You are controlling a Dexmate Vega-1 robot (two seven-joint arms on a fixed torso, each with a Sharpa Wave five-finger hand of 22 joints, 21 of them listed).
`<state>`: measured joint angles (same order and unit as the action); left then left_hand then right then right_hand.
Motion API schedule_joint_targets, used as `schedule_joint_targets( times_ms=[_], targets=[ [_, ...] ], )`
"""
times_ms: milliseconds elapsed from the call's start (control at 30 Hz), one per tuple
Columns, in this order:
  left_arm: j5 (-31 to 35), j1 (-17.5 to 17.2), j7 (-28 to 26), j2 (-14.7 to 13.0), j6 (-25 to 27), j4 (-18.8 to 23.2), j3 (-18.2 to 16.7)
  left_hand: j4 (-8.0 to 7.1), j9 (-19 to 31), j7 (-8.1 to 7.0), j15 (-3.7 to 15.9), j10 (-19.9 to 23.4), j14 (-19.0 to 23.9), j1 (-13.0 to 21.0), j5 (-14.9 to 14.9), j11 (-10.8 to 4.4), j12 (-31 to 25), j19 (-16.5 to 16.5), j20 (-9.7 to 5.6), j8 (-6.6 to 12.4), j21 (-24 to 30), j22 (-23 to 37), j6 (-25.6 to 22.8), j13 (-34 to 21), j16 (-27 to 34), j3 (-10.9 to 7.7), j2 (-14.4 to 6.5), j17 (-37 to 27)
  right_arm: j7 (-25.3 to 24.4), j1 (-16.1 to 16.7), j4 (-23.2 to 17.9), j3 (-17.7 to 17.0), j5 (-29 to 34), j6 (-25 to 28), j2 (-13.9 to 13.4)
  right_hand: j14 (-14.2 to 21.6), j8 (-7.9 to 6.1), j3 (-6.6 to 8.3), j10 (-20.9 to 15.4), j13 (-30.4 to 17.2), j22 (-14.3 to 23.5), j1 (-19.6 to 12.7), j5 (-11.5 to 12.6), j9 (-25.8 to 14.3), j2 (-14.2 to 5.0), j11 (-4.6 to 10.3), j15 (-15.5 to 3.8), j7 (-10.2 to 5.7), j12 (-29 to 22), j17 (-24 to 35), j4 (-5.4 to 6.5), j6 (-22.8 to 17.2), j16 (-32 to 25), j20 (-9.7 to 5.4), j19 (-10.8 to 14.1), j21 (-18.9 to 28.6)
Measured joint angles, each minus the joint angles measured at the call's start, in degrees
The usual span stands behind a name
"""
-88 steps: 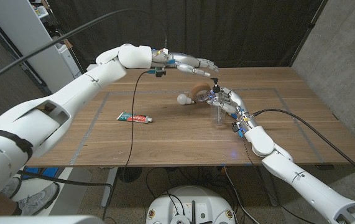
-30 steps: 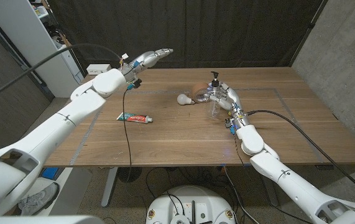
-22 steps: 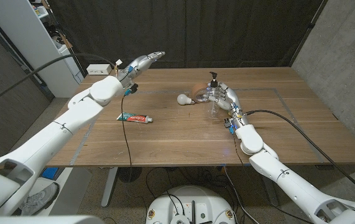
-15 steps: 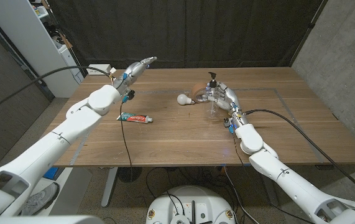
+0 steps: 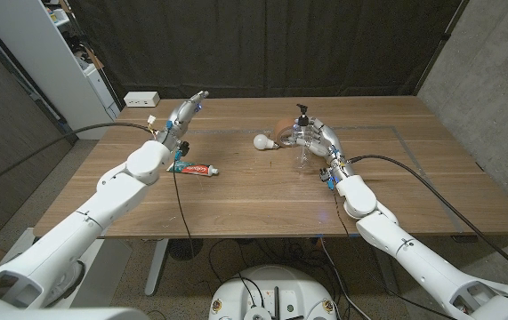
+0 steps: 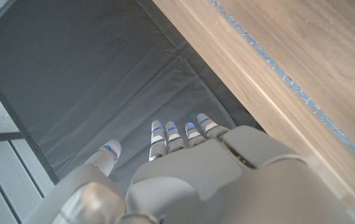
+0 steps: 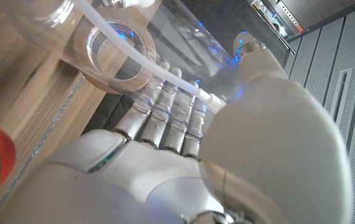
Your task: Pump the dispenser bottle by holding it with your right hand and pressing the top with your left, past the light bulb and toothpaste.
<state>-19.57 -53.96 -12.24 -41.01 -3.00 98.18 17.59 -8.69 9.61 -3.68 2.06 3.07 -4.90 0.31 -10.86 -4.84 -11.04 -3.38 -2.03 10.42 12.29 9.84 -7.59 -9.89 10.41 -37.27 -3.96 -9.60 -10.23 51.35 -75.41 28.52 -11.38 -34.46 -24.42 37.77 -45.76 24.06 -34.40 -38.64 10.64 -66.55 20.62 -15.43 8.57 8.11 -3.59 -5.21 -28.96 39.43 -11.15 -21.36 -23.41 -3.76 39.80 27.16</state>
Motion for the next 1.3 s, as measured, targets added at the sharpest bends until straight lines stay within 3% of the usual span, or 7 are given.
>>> schedule_joint_targets(
  times_ms=[500, 767, 833, 1300],
  targets=[
    [-3.1, -3.8, -4.3, 1.8, -2.5, -0.6, -2.1, 0.0, 0.0, 0.1, -0.13, 1.0, 1.4, 0.0, 0.0, 0.02, -0.2, 1.6, 0.13, 0.0, 0.2, 0.0, -0.9, 0.0, 0.0, 0.0, 0.0, 0.0, -0.6, -0.9, 3.9, 0.3, -0.5, -3.1, 2.4, 0.0, -0.25, 0.3, -1.0, -0.5, 0.0, -2.0, 0.4, 0.1, 1.21, 1.04, 0.0, -1.04, 0.0, 0.3, 0.16, -0.6, 0.5, 0.19, -0.2, 0.6],
    [-5.7, -4.4, -3.5, 3.1, -5.5, -2.7, -2.6, 0.23, 0.0, 0.23, 0.0, 1.0, 2.1, 0.0, 0.0, 0.01, -0.2, 2.3, 0.2, 0.0, 0.2, 0.0, -1.0, 0.0, 0.0, -0.23, 0.0, 0.0, -1.6, -1.1, 6.3, 0.4, -0.2, -4.9, 3.9, 0.5, -0.71, -0.08, -1.0, -0.8, 0.2, -2.0, 0.4, 0.1, 1.22, 1.04, -0.01, -1.35, 0.0, 0.3, 0.53, -0.9, 0.6, -0.02, -0.8, 1.0],
    [-6.2, -4.4, -3.1, 3.1, -6.1, -2.7, -2.6, 0.23, 0.0, 0.31, 0.0, 1.3, 2.0, 0.0, 0.0, -0.3, -0.2, 2.3, 0.2, 0.0, 0.2, 0.0, -1.1, 0.0, 0.0, -0.23, 0.0, 0.0, -1.6, -1.1, 6.7, 0.4, -0.2, -4.9, 4.2, 0.5, -0.71, -0.21, -1.4, -0.8, 0.2, -4.0, 0.4, 0.1, 1.13, 1.35, -0.11, -1.35, 0.2, 0.3, 0.66, -0.9, 0.6, -0.01, -0.8, 1.0],
    [-8.1, -3.7, -1.0, 4.3, -8.8, -6.5, -2.4, 0.23, 0.0, 0.29, -0.03, 1.7, 2.7, 0.0, 0.0, -0.29, -0.2, 3.2, 0.31, 0.0, 0.2, 0.0, -1.8, 0.0, 0.0, -0.23, 0.0, 0.0, -4.0, -1.1, 9.5, 0.5, 1.6, -8.3, 5.8, 1.1, -1.11, -1.02, -1.6, -1.2, 0.2, -4.0, 0.4, 0.1, 1.13, 1.13, -0.21, -1.97, 0.2, 0.3, 1.11, -1.6, 1.1, 0.0, -1.2, 1.5]
  ],
)
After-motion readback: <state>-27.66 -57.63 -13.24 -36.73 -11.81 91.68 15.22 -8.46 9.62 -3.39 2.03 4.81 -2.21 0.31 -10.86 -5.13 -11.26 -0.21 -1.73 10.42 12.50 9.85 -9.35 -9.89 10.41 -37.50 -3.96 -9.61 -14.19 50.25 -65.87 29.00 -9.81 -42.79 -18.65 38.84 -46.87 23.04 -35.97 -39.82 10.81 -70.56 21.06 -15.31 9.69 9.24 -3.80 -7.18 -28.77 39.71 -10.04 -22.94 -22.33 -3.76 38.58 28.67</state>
